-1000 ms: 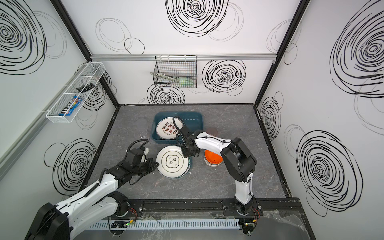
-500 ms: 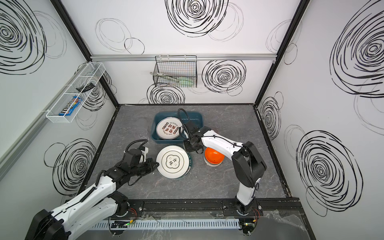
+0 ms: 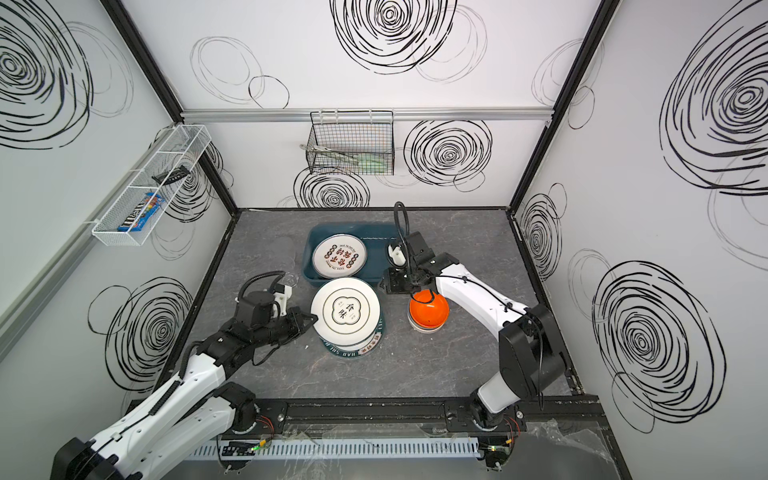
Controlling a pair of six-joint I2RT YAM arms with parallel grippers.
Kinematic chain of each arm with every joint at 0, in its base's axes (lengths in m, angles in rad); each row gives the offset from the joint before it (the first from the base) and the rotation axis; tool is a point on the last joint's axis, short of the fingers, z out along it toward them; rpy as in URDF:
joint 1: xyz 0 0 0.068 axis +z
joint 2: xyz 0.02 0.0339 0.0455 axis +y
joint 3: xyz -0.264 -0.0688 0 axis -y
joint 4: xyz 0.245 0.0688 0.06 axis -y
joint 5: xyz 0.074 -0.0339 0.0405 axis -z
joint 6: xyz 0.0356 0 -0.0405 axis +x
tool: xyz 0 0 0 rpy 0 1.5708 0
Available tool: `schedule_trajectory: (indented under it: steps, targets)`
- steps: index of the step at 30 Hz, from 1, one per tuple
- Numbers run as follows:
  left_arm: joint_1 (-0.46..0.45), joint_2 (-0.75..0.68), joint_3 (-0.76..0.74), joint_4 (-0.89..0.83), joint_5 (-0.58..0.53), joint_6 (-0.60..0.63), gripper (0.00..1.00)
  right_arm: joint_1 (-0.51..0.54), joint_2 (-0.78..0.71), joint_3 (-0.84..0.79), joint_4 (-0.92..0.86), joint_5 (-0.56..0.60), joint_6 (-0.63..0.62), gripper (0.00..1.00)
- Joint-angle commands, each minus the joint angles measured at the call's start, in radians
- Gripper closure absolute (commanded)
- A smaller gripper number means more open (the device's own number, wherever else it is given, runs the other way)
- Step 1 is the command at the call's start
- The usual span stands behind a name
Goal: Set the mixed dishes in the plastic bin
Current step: 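Lift the white teal-rimmed plates upright with the right gripper toward the bin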
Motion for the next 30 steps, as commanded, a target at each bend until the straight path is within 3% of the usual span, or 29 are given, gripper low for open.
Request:
schedule_trajectory:
  steps: [1,7,13,22,24,30]
  targets:
    - [0.028,-0.019,0.052,0.119,0.079,-0.048,1.0,-0.035,-0.05,-0.049,0.099,-0.162,0.036,0.53]
    - [0.045,-0.01,0.082,0.162,0.112,-0.083,1.0,-0.069,-0.077,-0.109,0.21,-0.299,0.091,0.53]
    - [0.044,-0.004,0.101,0.211,0.13,-0.122,1.0,-0.072,-0.074,-0.115,0.264,-0.349,0.125,0.55]
    - [0.045,-0.009,0.088,0.239,0.142,-0.146,1.0,-0.071,-0.065,-0.112,0.296,-0.376,0.149,0.81]
    - [0.044,-0.011,0.085,0.238,0.141,-0.146,0.98,-0.071,-0.064,-0.113,0.298,-0.374,0.147,0.87]
    - [0.053,-0.022,0.067,0.233,0.138,-0.145,0.76,-0.073,-0.065,-0.108,0.297,-0.354,0.143,0.97]
